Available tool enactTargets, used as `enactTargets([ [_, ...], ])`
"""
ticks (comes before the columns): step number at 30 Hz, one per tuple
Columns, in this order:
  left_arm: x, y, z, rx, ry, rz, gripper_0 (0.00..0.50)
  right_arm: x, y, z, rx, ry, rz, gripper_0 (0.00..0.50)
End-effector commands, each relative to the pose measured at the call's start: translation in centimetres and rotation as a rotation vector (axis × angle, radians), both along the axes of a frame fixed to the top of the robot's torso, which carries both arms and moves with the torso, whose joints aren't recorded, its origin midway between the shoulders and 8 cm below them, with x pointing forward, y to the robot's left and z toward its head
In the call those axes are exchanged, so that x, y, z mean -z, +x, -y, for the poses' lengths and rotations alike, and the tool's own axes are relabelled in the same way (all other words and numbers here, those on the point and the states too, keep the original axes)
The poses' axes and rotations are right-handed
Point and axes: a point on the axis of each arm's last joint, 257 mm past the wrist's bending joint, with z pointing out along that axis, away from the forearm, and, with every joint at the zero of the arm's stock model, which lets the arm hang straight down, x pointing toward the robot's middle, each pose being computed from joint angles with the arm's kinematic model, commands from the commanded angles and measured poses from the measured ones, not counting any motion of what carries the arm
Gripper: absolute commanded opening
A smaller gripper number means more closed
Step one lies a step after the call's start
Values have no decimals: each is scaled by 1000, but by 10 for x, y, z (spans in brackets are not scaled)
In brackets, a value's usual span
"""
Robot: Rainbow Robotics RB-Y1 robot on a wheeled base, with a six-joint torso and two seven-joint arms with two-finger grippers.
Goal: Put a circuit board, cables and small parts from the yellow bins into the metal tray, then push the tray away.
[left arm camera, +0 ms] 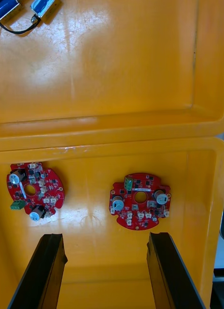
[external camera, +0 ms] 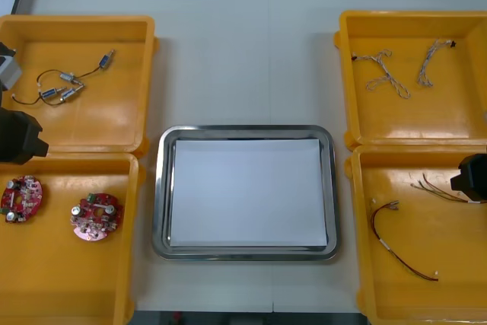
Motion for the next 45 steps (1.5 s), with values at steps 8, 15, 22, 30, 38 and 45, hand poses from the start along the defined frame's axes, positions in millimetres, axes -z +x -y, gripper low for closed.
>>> enactTargets([
  [8,-12,-4,-16,41,78,18,500,-7,1,4,-13,-15,31,500],
  [15,-12,-4,-16,41,78,18,500,-7,1,4,-13,-15,31,500],
  [22,-12,-4,-16,41,78,18,500,-7,1,4,-13,-15,31,500],
  [30,-12,-4,-16,41,78,18,500,-7,1,4,-13,-15,31,500],
  [38,-12,-4,-16,41,78,18,500,-7,1,4,-13,-15,31,500],
  [45,-12,-4,-16,41,78,18,500,-7,1,4,-13,-15,31,500],
])
